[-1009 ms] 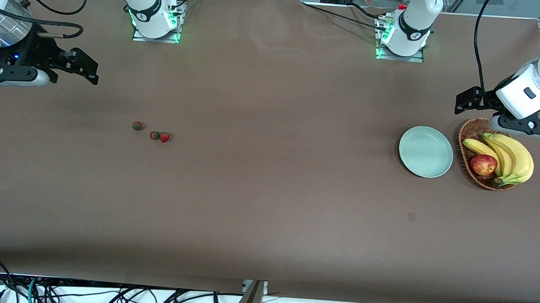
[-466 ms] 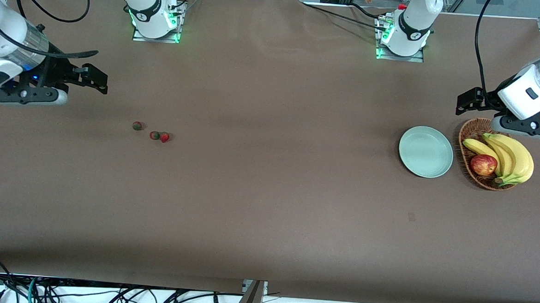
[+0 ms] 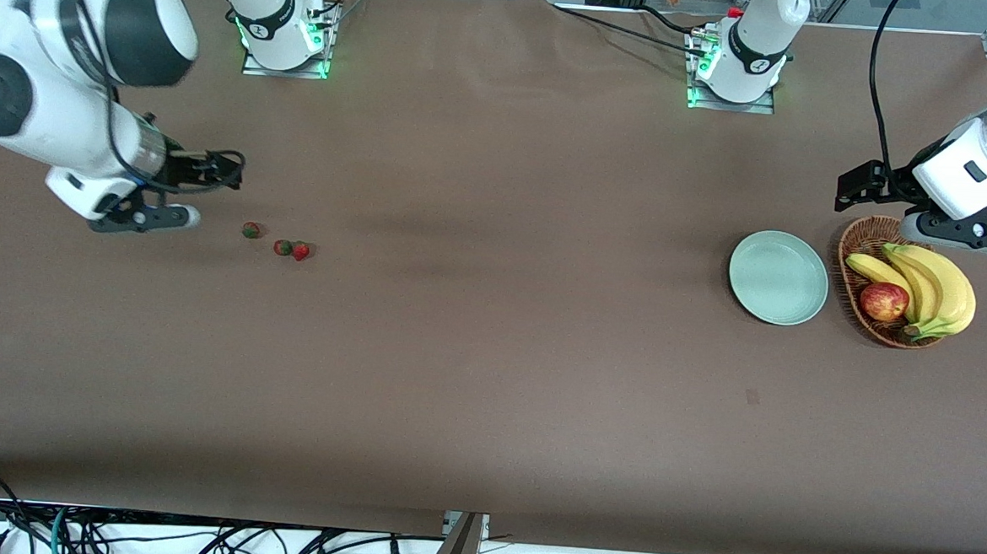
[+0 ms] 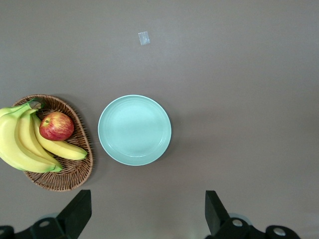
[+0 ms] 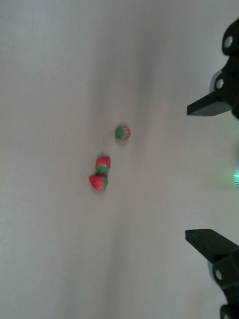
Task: Collect all strawberries into plate
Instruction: 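Reach the right gripper down and grasp one red strawberry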
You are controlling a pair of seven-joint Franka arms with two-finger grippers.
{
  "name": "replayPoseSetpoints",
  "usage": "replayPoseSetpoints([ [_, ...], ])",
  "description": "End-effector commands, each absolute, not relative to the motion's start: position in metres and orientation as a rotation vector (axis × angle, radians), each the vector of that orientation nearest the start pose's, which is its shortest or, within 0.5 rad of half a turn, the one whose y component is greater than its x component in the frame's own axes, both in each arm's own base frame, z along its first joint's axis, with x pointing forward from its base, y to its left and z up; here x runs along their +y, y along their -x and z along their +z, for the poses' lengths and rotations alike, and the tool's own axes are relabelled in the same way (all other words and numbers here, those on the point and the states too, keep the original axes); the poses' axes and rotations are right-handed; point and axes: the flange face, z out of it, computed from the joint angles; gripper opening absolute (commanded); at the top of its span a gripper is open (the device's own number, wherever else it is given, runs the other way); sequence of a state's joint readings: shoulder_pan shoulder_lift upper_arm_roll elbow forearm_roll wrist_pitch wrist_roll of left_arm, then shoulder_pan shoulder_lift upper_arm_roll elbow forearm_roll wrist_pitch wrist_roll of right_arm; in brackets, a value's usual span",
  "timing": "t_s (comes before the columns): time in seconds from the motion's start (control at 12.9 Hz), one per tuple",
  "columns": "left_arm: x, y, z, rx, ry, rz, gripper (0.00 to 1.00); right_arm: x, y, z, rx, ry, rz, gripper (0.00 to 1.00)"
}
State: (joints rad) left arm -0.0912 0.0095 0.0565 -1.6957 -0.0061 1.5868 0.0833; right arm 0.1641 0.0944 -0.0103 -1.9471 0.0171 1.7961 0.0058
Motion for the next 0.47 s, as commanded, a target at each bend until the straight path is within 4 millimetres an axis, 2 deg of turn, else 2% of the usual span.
replayPoseSetpoints([
  [0.0, -0.021, -0.556, 0.567, 0.169, 3.159, 0.174, 1.00, 0.074, -0.511, 0.355, -0.246, 3.126, 0.347, 1.00],
  [0.16, -0.022, -0.556, 0.567, 0.172, 3.159, 0.174, 1.00, 0.061, -0.502, 0.315, -0.211, 3.129, 0.313, 0.99],
  [0.31, -0.021, -0.556, 0.568, 0.170, 3.160, 0.171, 1.00, 0.031, -0.505, 0.272, -0.186, 3.128, 0.312, 0.99],
  [0.39, -0.022, -0.556, 0.568, 0.172, 3.158, 0.172, 1.00, 0.025, -0.507, 0.254, -0.208, 3.128, 0.312, 0.99],
])
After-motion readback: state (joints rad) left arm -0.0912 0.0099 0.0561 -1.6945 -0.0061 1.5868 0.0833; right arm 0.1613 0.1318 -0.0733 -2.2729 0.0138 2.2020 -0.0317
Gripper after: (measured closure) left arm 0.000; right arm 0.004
